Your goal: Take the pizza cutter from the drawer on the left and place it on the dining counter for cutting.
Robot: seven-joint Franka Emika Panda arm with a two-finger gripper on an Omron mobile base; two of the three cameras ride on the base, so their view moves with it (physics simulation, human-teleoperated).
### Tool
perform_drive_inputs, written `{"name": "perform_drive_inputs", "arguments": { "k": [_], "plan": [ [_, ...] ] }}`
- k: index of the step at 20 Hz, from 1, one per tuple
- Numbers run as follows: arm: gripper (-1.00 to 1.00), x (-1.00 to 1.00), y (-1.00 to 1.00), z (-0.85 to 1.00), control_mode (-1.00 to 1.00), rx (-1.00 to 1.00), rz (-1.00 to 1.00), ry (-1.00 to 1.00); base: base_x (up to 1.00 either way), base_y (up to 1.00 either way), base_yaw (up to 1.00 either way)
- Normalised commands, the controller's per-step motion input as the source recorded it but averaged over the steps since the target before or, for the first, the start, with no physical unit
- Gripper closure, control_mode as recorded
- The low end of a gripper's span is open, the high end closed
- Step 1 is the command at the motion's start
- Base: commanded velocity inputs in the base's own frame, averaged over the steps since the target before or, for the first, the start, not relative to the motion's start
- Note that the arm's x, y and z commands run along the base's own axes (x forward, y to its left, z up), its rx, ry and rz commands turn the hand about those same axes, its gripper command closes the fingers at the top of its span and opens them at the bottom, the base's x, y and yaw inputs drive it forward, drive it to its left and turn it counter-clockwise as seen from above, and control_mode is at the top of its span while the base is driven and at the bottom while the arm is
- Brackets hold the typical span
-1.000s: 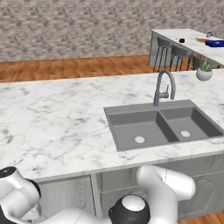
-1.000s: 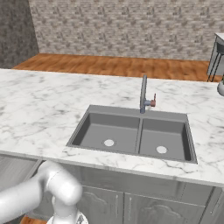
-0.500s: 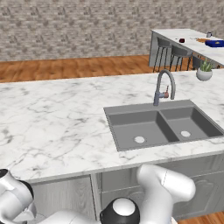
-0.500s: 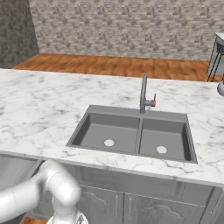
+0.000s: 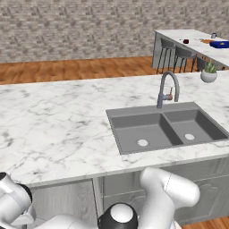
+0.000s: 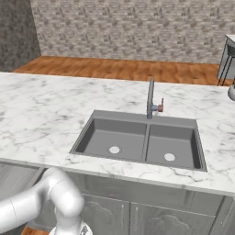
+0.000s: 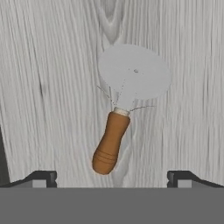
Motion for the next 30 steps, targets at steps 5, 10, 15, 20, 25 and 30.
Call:
{"name": "perform_drive_inputs", "arguments": {
  "k": [5,10,15,20,25,30],
  "plan": [
    [-1.00,0.13,0.00,-0.27,-1.00,0.00,0.00,0.00,0.00,0.00,0.00],
    [-1.00,0.02,0.00,-0.27,-1.00,0.00,0.01,0.00,0.00,0.00,0.00],
    [-1.00,0.00,0.00,-0.25,-1.00,0.00,0.01,0.00,0.00,0.00,0.00],
    [-1.00,0.00,0.00,-0.26,-1.00,0.00,0.00,0.00,0.00,0.00,0.00],
    [-1.00,0.00,0.00,-0.21,-1.00,0.00,0.00,0.00,0.00,0.00,0.00],
    [-1.00,0.00,0.00,-0.17,-1.00,0.00,0.00,0.00,0.00,0.00,0.00]
  ]
}}
